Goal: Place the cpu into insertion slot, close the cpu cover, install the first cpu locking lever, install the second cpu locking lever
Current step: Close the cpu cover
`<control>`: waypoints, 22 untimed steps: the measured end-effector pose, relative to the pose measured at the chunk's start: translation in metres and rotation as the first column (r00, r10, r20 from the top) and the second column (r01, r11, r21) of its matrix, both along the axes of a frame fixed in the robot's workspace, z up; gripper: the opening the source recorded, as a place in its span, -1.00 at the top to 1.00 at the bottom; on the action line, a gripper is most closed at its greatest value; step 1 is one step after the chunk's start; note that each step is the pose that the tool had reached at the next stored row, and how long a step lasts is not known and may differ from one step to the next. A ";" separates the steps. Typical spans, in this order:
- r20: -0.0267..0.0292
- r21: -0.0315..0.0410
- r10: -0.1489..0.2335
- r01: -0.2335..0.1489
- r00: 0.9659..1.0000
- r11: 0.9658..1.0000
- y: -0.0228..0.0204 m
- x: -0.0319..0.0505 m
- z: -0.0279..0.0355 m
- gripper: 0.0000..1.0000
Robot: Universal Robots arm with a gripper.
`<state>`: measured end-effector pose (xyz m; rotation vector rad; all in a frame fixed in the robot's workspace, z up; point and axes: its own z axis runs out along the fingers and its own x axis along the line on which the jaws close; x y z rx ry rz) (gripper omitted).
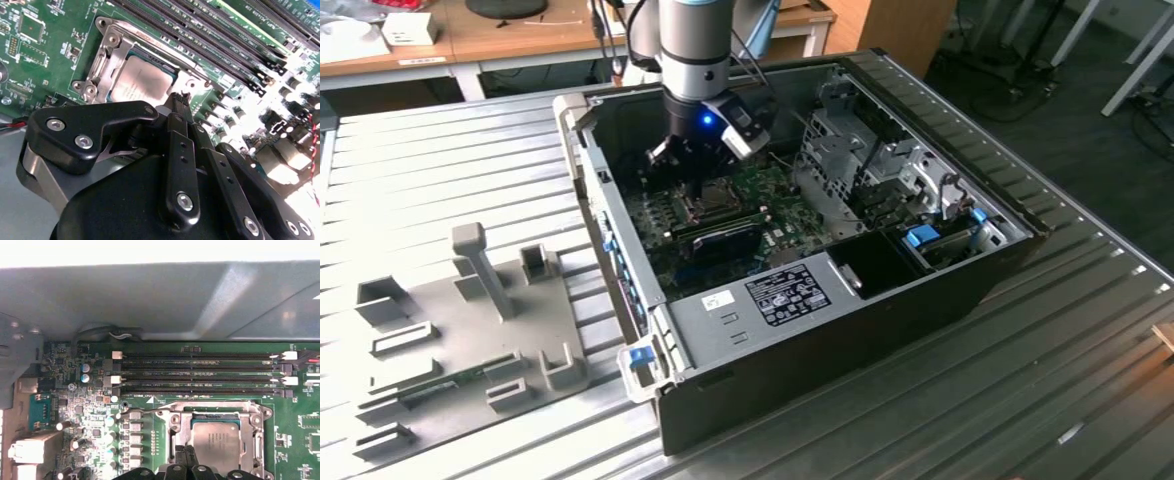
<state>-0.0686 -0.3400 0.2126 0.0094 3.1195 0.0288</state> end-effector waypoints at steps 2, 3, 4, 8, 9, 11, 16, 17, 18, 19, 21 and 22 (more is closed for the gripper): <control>0.000 0.000 0.000 0.000 1.000 1.000 0.0000 0.0000 0.0036 0.80; 0.000 0.000 0.000 0.000 1.000 1.000 0.0000 0.0000 0.0052 0.80; 0.000 0.000 0.000 0.000 1.000 1.000 0.0000 0.0000 0.0068 0.80; 0.000 0.000 0.000 0.000 1.000 1.000 0.0000 0.0000 0.0132 0.80; 0.000 0.000 0.000 0.000 1.000 1.000 0.0000 0.0000 0.0140 0.80; 0.000 0.000 0.000 0.000 1.000 1.000 0.0000 0.0000 0.0140 0.80; 0.000 0.000 0.000 0.000 1.000 1.000 0.0000 0.0021 0.0142 0.80; 0.000 0.000 0.000 0.000 1.000 1.000 0.0000 0.0034 0.0141 0.80; 0.000 0.000 0.000 0.000 1.000 1.000 -0.0001 0.0041 0.0141 0.80; 0.000 0.000 0.000 0.000 1.000 1.000 -0.0001 0.0042 0.0141 0.80; 0.000 0.000 0.000 0.000 1.000 1.000 0.0000 0.0046 0.0140 0.80; 0.000 0.000 0.000 0.000 1.000 1.000 0.0000 0.0055 0.0139 0.80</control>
